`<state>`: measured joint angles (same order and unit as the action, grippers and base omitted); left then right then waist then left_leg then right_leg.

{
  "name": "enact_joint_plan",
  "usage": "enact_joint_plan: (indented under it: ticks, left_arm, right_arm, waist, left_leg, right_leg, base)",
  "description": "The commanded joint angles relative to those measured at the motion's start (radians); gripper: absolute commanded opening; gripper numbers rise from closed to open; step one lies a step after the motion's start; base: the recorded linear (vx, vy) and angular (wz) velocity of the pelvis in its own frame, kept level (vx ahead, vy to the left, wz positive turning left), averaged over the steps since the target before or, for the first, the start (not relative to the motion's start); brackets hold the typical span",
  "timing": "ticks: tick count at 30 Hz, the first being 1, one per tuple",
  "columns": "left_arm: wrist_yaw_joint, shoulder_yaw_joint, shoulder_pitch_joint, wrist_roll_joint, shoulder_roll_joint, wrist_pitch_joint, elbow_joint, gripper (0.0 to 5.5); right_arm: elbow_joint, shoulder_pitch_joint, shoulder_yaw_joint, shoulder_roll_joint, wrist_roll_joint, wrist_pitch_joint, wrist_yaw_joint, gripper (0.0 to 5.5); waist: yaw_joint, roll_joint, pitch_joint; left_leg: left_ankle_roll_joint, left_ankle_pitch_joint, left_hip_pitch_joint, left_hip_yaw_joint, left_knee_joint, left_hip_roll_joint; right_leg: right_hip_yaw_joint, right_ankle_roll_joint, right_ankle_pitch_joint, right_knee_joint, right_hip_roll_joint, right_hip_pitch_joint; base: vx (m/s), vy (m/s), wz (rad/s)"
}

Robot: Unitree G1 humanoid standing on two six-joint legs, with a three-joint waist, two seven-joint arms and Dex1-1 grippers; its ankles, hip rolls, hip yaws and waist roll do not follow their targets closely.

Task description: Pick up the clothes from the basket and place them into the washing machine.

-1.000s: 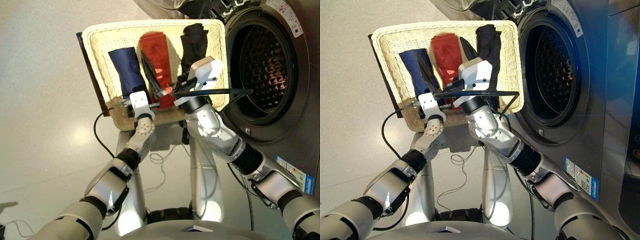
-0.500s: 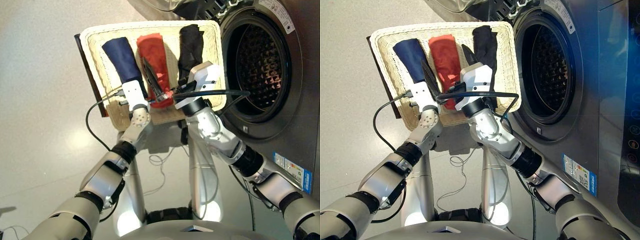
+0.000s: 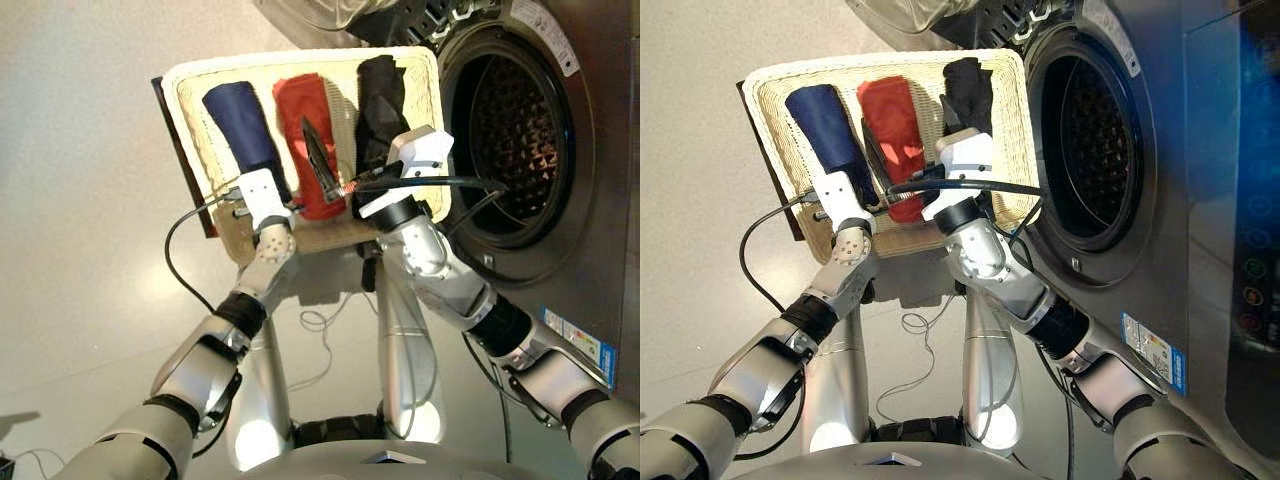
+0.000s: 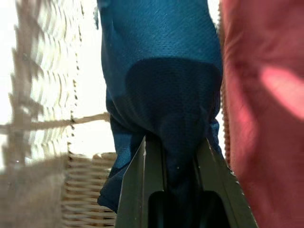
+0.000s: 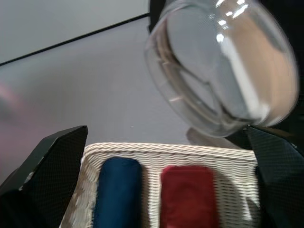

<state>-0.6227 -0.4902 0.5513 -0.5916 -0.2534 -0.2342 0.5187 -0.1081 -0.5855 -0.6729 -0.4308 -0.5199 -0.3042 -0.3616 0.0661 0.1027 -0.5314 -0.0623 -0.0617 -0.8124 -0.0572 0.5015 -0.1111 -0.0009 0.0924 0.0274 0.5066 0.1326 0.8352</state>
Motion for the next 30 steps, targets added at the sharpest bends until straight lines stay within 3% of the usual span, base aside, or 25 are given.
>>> enact_joint_plan:
  ticks: [1,8,18,23,30]
  left_arm:
    - [0.046,-0.005,-0.032,0.048,-0.004,-0.041,-0.122,0.0]
    - [0.16,0.015,-0.18,0.155,-0.109,-0.028,-0.322,0.0]
    - [0.299,0.084,-0.292,0.276,-0.258,-0.086,-0.566,0.0]
    - [0.335,0.074,-0.273,0.409,-0.357,-0.122,-0.688,0.0]
    - [0.327,-0.006,-0.204,0.542,-0.509,-0.142,-0.8,0.0]
  right_arm:
    - [-0.078,0.017,0.076,-0.042,-0.059,-0.029,0.035,5.5]
    - [-0.059,0.13,0.148,-0.06,-0.114,-0.021,0.097,5.5]
    - [-0.084,0.199,0.208,-0.083,-0.184,-0.005,0.224,5.5]
    - [-0.105,0.147,0.201,-0.091,-0.265,-0.005,0.281,5.5]
    - [-0.155,-0.074,0.065,-0.175,-0.43,0.018,0.337,5.5]
  waist:
    - [-0.011,-0.039,0.011]
    - [-0.027,-0.044,0.011]
    - [-0.063,-0.045,0.011]
    - [-0.077,-0.044,0.012]
    - [-0.088,-0.039,0.031]
  left_leg:
    - [-0.005,0.032,0.071,-0.004,-0.088,0.035]
    - [-0.002,0.054,0.232,-0.005,-0.19,0.059]
    - [-0.001,0.064,0.432,-0.008,-0.284,0.063]
    - [-0.003,0.064,0.473,-0.011,-0.289,0.064]
    - [-0.008,0.053,0.476,-0.014,-0.264,0.059]
  right_leg:
    - [-0.004,0.025,-0.042,-0.069,0.005,-0.049]
    - [-0.013,0.038,-0.067,-0.175,0.016,-0.217]
    - [-0.03,0.052,-0.077,-0.26,0.034,-0.415]
    - [-0.03,0.056,-0.078,-0.271,0.038,-0.455]
    - [-0.024,0.055,-0.067,-0.252,0.036,-0.458]
  base:
    - [0.0,0.0,0.0]
    - [0.015,0.0,0.004]
    - [0.005,0.0,0.002]
    - [0.0,0.0,0.0]
    - [0.0,0.0,0.0]
